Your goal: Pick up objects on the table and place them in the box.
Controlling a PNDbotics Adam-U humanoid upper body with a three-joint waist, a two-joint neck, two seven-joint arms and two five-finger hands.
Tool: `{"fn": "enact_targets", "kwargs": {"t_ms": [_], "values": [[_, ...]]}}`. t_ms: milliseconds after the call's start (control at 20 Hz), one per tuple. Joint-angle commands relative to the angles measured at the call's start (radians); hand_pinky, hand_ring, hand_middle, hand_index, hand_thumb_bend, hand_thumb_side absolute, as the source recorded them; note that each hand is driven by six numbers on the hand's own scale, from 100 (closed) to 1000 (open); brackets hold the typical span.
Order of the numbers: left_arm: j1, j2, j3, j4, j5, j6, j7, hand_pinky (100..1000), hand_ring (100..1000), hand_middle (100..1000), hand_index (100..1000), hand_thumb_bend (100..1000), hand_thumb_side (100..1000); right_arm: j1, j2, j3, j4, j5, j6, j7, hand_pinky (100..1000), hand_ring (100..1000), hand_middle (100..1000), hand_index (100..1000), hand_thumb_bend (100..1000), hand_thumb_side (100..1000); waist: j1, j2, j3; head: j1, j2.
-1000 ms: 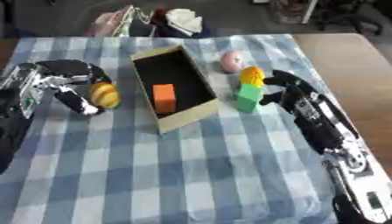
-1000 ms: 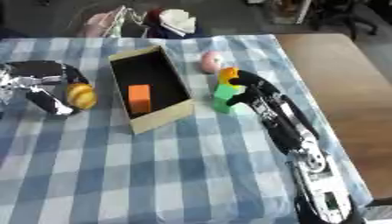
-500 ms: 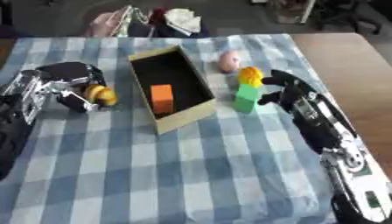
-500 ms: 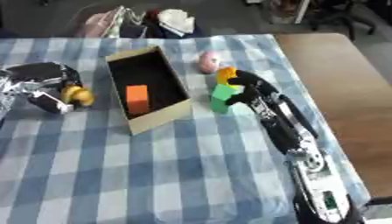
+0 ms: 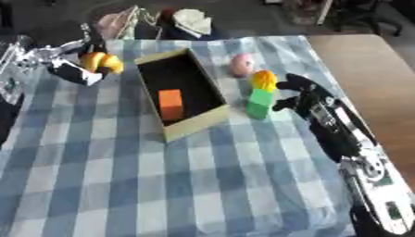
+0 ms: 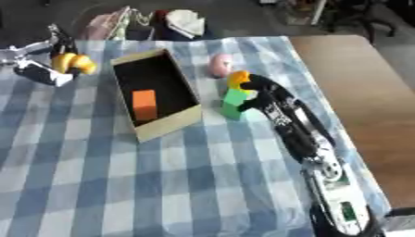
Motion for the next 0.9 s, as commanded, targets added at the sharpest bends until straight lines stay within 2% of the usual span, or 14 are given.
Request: {"fn": "enact_targets", "kwargs": {"t_ms": [50, 250, 600, 900], "values": [[-0.042, -0.008, -0.009, -0.021, 0.002, 0.006, 0.020, 610, 419, 422, 597, 176, 272, -0.011, -0.004, 0.002, -0.012, 0.001, -0.001, 0.004, 870, 667, 828, 924, 100, 750, -0.010, -0.027, -0.005, 0.007, 0.005], [-0.060, -0.062, -0.012, 0.019, -0.051, 0.006, 0.057, 628, 436, 441, 617, 190, 264, -0.015, 0.007, 0.012, -0.012, -0.003, 0.000, 0.012, 870, 668, 828, 924, 100, 750, -0.017, -0.026, -0.023, 0.020, 0.005], [-0.066, -0.128, -0.015, 0.070, -0.140, -0.006, 0.204, 698, 528, 514, 691, 248, 249, -0.022, 0.022, 0.023, -0.013, -0.010, 0.002, 0.025, 870, 668, 828, 924, 100, 753, -0.024, -0.017, -0.048, 0.040, 0.005], [-0.056, -0.140, -0.028, 0.077, -0.207, -0.021, 0.270, 789, 707, 741, 866, 386, 261, -0.024, 0.024, 0.025, -0.012, -0.011, 0.003, 0.029, 870, 668, 828, 924, 100, 753, -0.024, -0.016, -0.051, 0.039, 0.005]]}}
